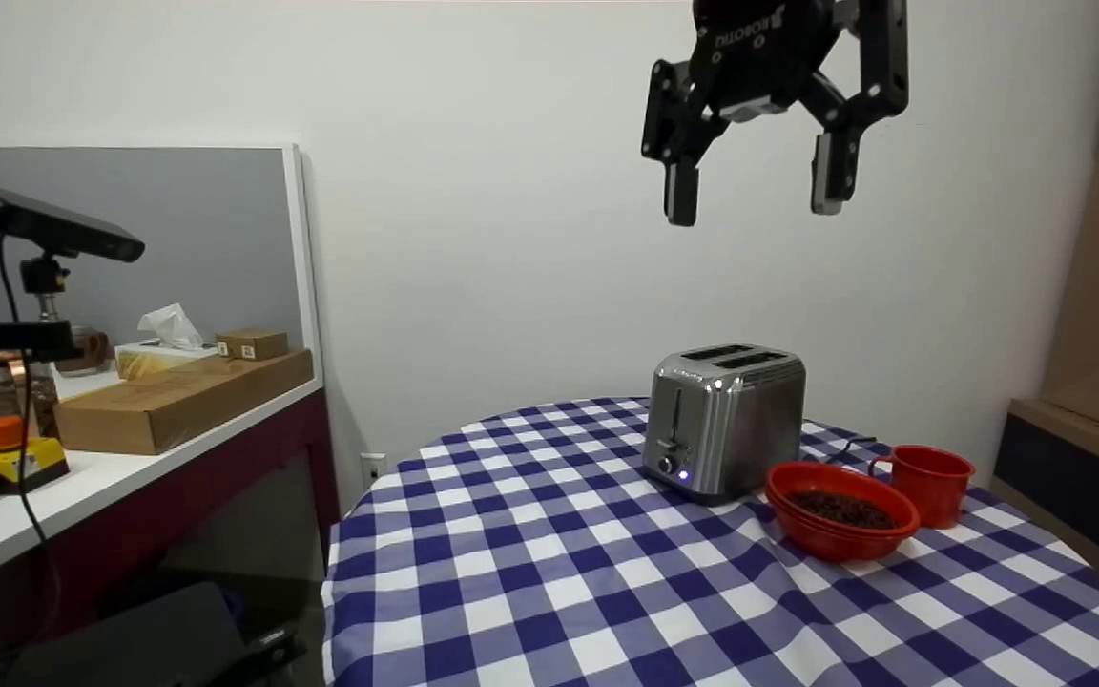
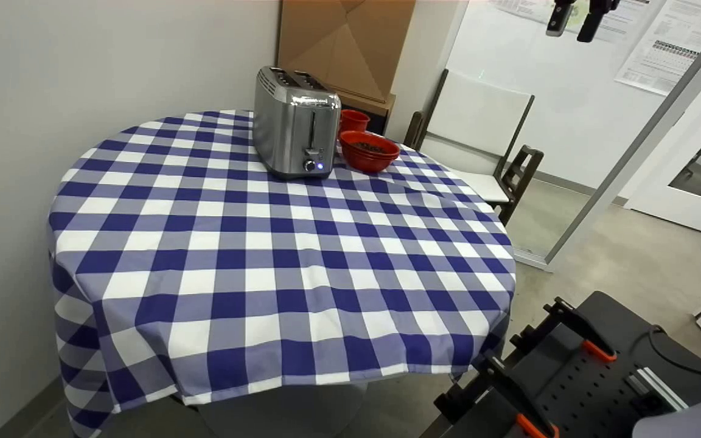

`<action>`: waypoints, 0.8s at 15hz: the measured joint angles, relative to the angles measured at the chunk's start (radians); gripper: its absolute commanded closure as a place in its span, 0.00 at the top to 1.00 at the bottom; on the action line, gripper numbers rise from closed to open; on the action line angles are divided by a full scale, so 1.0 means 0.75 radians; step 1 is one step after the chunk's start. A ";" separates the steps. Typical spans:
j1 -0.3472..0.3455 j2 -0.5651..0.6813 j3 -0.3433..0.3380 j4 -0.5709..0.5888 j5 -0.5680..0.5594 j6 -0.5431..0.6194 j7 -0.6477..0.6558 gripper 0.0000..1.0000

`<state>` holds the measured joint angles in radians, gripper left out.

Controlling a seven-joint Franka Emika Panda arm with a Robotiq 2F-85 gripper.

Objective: Turn off the toaster

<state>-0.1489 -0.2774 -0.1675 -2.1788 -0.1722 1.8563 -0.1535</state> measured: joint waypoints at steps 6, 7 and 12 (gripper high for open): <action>0.057 0.144 0.087 -0.023 0.002 0.252 0.125 1.00; 0.066 0.179 0.101 -0.022 0.002 0.297 0.146 1.00; 0.106 0.379 0.154 -0.004 0.002 0.497 0.231 1.00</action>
<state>-0.0695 0.0067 -0.0516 -2.1815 -0.1709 2.2293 0.0196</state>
